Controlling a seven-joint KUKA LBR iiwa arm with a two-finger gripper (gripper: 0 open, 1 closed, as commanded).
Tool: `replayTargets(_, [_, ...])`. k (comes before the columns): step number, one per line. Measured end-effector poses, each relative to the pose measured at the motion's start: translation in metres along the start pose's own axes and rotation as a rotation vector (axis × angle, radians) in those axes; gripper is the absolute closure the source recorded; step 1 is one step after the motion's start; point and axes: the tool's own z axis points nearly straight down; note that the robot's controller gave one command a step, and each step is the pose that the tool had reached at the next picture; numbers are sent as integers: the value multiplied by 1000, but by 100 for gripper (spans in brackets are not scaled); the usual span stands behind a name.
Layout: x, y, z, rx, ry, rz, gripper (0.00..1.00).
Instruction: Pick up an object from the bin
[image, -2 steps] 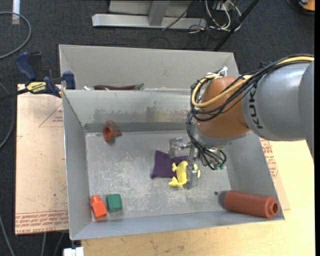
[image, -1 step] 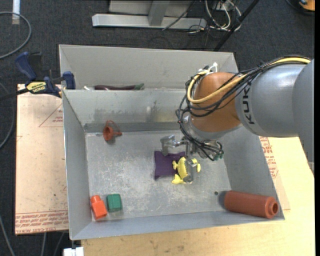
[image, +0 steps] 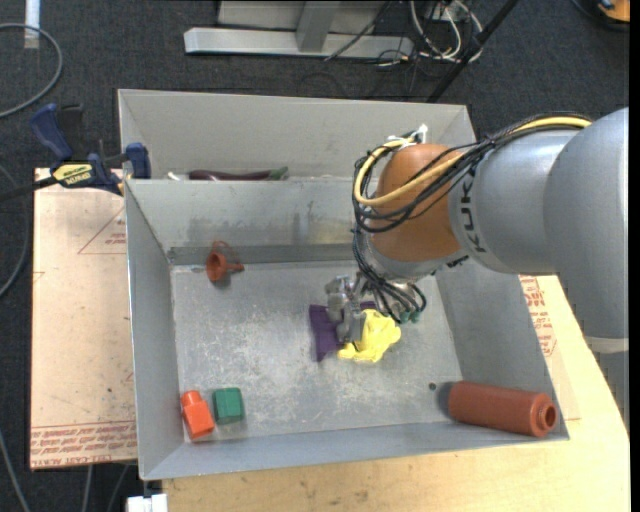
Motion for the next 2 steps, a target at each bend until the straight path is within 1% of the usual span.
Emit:
replayTargets(1, [0, 0, 0, 0, 0, 0, 100])
replayTargets(2, [2, 0, -42, -2, 12, 8, 100])
